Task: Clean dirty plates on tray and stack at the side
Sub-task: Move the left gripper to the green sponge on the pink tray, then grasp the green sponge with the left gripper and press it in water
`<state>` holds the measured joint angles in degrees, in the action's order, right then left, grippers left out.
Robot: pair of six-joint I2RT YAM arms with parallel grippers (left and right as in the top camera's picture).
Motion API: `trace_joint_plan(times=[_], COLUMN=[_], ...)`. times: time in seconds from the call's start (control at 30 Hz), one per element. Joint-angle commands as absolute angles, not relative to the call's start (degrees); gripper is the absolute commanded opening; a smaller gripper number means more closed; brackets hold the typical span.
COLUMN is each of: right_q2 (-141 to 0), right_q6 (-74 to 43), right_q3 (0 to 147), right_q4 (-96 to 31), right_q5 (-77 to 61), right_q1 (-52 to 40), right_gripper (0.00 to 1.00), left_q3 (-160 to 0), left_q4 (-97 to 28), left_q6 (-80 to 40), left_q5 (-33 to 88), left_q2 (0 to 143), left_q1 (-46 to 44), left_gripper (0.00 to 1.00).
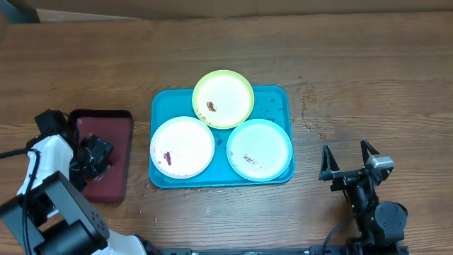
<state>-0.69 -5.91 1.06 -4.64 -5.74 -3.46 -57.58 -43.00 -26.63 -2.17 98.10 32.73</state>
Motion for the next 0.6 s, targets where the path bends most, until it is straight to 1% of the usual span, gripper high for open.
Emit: trace_joint_plan(times=[0.0,0.1,0.13,0.17,0.23,0.3,0.37,0.4,0.5,0.53,0.57], right_q2=[-0.2,-0.2,-0.2,-0.2,-0.2,-0.2,-0.2,-0.2,-0.2,-0.2,-0.2], right_q6=[-5.7,-5.7,-5.7,-5.7,-5.7,-5.7,-5.7,-5.7,-5.7,-5.7,-5.7], right_q3=[0.5,0.5,0.5,0.5,0.5,0.5,0.5,0.5,0.5,0.5,0.5], right_q4=[-4.4,-4.4,-4.4,-4.4,-4.4,-4.4,-4.4,-4.4,-4.4,-4.4,-4.4], right_q5=[-5.6,-5.6,-5.6,-5.6,-5.6,-5.6,-5.6,-5.6,-5.6,-5.6,-5.6], right_q1=[-3.8,-3.8,-3.8,-3.8,-3.8,-3.8,-3.8,-3.8,-3.8,-3.8,-3.8], right_gripper=[1.00,1.00,1.00,1.00,1.00,1.00,1.00,1.00,1.00,1.00,1.00], left_q3=[-58.2,-58.2,-58.2,-58.2,-58.2,-58.2,-58.2,-58.2,-58.2,-58.2,-58.2], left_q4=[-41.4,-41.0,-41.1,-41.2,-41.4,-41.5,-41.4,-41.3,-41.3,-41.3,-41.3], left_q6=[-21.5,-20.5,-20.5,-20.6,-20.6,-20.7,-20.8,-20.8,-20.8,-20.8,-20.8], left_q5=[3.4,4.1,4.1,4.1,4.1,4.1,4.1,4.1,4.1,4.1,4.1], left_q2=[101.5,103.4,103.9,104.3,104.8,104.9,104.9,104.9,104.9,104.9,104.9], left_q1=[32.9,32.9,32.9,32.9,32.9,32.9,32.9,32.9,32.9,32.9,32.9], left_gripper=[1.00,1.00,0.97,0.91,0.58,0.32,0.11,0.04,0.04,0.06,0.21])
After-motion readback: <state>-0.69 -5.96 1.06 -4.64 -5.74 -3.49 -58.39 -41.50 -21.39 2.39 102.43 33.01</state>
